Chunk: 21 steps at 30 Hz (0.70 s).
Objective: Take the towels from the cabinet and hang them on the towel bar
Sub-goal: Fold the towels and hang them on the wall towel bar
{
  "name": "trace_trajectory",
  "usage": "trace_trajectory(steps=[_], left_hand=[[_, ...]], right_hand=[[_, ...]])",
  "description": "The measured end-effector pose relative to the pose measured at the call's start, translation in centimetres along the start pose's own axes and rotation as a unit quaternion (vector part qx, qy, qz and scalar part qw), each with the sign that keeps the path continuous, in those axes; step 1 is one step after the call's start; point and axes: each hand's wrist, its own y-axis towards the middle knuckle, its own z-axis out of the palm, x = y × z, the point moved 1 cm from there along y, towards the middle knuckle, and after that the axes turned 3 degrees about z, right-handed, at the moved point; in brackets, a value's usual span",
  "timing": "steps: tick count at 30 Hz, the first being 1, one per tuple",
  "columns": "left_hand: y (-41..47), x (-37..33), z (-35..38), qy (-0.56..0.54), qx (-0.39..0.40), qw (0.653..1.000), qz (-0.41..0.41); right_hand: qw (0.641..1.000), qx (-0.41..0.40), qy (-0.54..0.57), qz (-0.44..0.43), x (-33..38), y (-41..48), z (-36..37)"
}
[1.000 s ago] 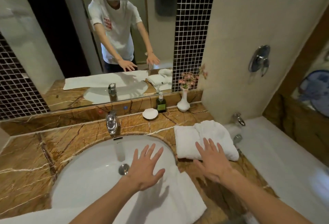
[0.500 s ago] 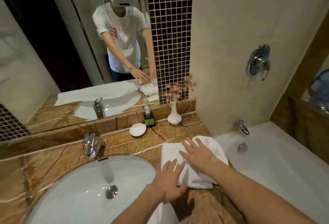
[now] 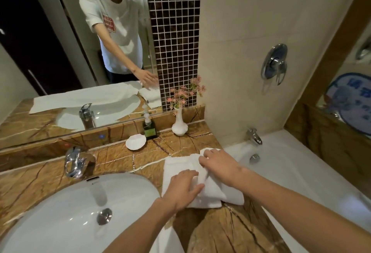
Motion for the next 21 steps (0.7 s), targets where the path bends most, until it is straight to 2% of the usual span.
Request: trace_trajectory(steps=[7, 10, 14, 18, 21], left_hand=[[1.6, -1.8, -1.6, -0.059, -0.064, 0.993, 0.085], [1.6, -3.1, -2.7, -0.114, -0.077, 0.987, 0.086], [1.5, -4.6, -3.8, -0.189, -0.11, 0.974, 0.066], [1.1, -6.4, -4.9, -0.297, -0.158, 0.942, -0.013], [0.9, -7.0, -6.3, -0.352, -0.169, 0.92, -0.044]], right_hand=[[0.976, -0.042, 0.211, 0.039, -1.9, -1.2, -1.6], [0.944, -0.069, 0.315, 0.066, -1.9, -1.4, -3.0], [0.908, -0.113, 0.389, 0.104, -0.6, -1.8, -3.8], [0.831, -0.108, 0.49, 0.241, 1.1, -3.0, -3.1], [0.792, -0.071, 0.546, 0.266, 2.1, -4.0, -3.1]])
